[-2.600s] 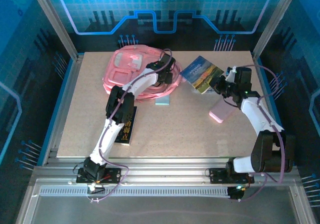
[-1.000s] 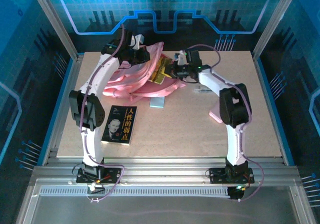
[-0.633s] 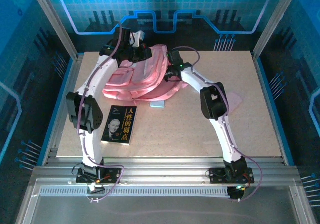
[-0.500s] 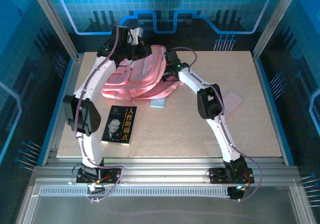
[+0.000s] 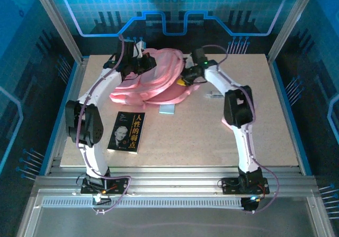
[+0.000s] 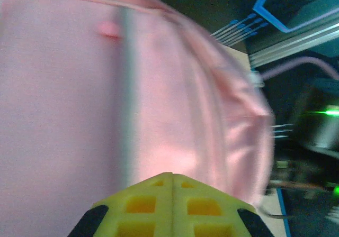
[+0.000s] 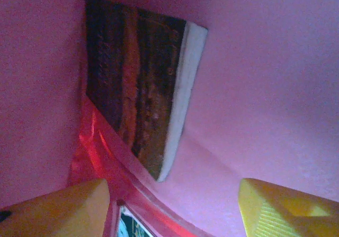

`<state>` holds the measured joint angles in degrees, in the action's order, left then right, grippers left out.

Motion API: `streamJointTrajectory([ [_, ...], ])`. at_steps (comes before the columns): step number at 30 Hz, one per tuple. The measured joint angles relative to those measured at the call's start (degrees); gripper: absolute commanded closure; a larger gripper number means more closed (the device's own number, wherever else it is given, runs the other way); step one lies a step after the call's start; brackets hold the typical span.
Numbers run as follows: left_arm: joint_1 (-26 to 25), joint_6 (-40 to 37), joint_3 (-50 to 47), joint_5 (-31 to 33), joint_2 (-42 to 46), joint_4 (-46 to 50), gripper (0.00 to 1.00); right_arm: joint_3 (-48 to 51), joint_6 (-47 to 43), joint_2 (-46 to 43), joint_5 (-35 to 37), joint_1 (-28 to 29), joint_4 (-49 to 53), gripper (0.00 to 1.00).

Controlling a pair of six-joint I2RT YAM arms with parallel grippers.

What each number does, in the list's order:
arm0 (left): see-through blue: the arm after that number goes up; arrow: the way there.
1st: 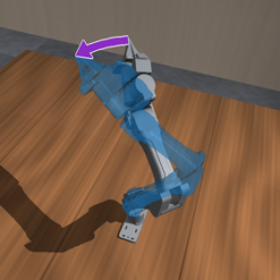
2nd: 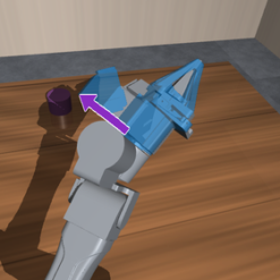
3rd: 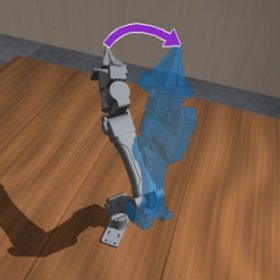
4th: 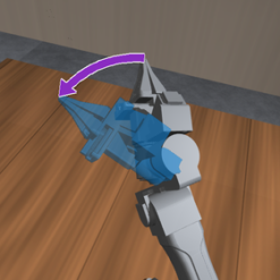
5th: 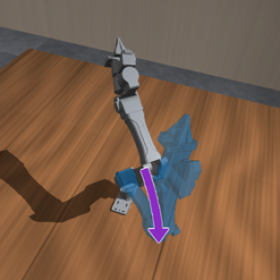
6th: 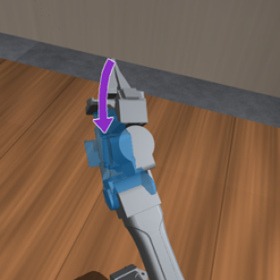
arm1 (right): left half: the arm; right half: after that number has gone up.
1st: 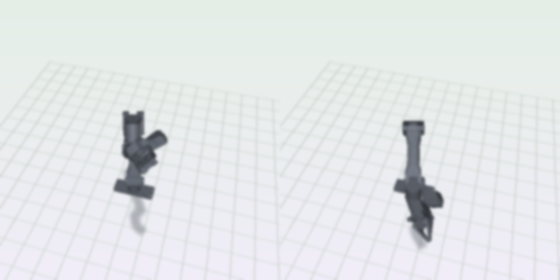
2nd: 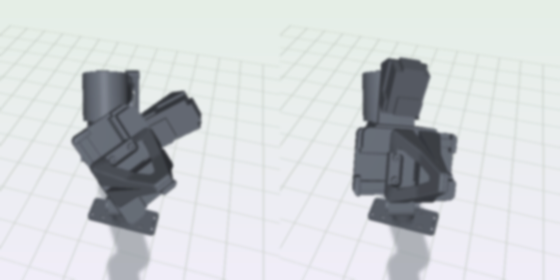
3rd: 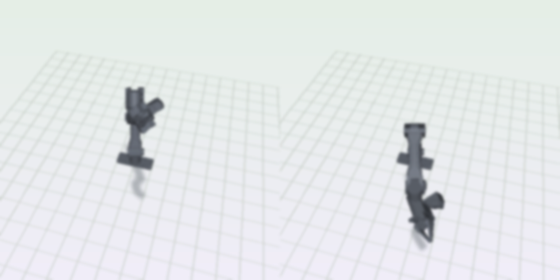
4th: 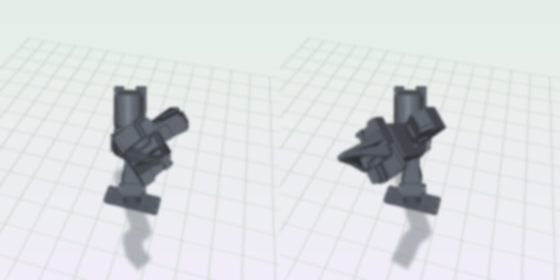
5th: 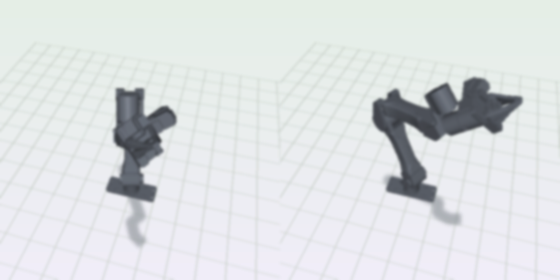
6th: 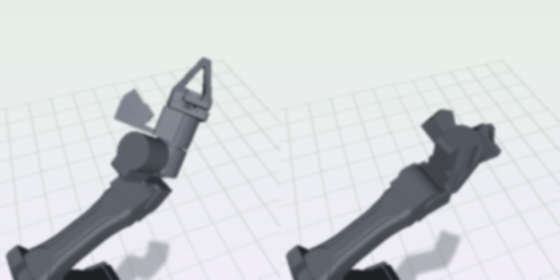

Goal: Pack the student bag

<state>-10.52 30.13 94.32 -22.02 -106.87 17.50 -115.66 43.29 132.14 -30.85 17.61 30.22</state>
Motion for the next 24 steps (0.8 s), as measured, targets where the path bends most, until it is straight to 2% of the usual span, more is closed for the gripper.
streamJointTrajectory([
  [2, 0.1, 0.0, -2.5, 1.5, 1.5, -0.3, 0.99, 3.5, -1.4, -4.5, 0.7, -2.7, 0.4, 0.34],
  [4, 0.2, 0.0, -5.8, 3.2, 3.8, -0.8, 0.88, 6.9, -3.1, -9.2, 1.5, -5.6, 1.0, 0.33],
  [6, 0.2, 0.4, -9.2, 4.9, 6.5, -1.1, 0.70, 10.3, -4.8, -13.9, 2.8, -8.1, 1.7, 0.28],
  [9, 0.2, 1.6, -15.6, 7.7, 11.3, -1.9, 0.60, 13.6, -7.2, -19.5, 5.5, -10.2, 2.9, 0.28],
  [12, 0.2, 3.0, -22.2, 9.4, 15.8, -3.0, 0.51, 13.9, -9.0, -21.3, 6.4, -10.2, 3.4, 0.29],
  [19, -0.2, 7.5, -33.7, 10.4, 21.0, -5.0, 0.43, 5.0, -11.7, -13.5, 6.4, -10.0, 9.4, 0.32],
  [24, -5.3, 12.6, -40.9, 11.6, 24.5, -9.0, 0.41, -16.4, -13.2, -0.5, 7.1, -7.4, 17.3, 0.33],
])
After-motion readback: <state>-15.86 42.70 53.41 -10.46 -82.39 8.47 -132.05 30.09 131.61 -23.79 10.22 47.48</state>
